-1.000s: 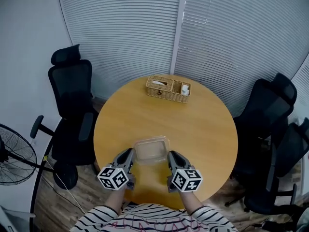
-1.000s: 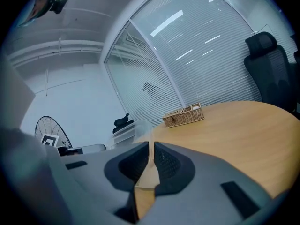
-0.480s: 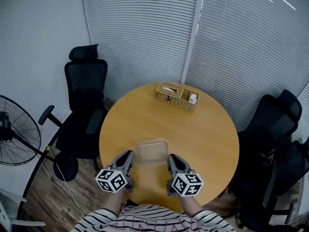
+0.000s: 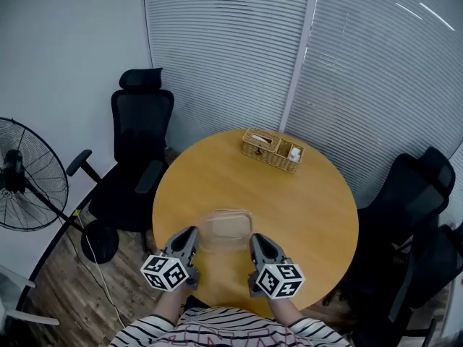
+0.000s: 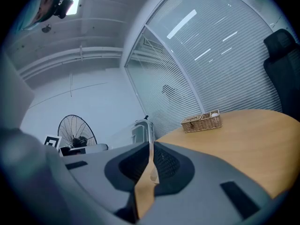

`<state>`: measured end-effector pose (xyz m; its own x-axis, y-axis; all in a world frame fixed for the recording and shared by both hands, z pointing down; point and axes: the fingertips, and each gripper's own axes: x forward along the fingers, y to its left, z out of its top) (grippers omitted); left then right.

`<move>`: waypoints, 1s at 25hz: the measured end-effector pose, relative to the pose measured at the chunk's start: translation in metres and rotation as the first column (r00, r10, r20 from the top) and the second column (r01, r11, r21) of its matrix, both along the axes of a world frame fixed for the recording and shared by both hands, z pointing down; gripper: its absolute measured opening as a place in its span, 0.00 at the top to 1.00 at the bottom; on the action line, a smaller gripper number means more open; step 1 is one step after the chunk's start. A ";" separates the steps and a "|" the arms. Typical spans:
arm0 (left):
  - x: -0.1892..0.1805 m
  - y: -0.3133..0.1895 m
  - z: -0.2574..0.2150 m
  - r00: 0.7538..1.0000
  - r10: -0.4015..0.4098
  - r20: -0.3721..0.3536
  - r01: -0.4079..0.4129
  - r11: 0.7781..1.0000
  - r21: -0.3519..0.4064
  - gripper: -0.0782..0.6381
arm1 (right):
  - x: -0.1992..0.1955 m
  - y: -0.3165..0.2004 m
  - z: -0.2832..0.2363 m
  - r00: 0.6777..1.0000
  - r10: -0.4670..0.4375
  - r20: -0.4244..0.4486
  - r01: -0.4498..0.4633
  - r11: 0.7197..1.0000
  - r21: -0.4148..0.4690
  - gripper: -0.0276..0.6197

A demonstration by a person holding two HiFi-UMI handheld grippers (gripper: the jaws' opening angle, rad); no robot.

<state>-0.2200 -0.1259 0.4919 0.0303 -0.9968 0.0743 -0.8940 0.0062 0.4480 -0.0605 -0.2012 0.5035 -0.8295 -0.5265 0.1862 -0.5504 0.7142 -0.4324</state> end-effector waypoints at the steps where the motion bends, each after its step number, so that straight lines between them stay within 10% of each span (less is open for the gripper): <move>1: 0.001 0.003 0.000 1.000 -0.006 0.002 0.006 1.000 0.002 0.83 | 0.001 0.002 0.000 1.000 -0.005 -0.001 0.005 1.000 0.002 0.88; 25: 0.014 0.045 0.000 0.995 -0.100 0.021 0.100 0.995 0.010 0.84 | 0.005 0.032 0.011 0.994 -0.102 -0.035 0.103 0.995 0.007 0.90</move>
<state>-0.2057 -0.0811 0.4921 -0.0711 -0.9954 0.0649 -0.8985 0.0922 0.4292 -0.0555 -0.1694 0.5144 -0.8723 -0.4409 0.2113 -0.4886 0.7714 -0.4076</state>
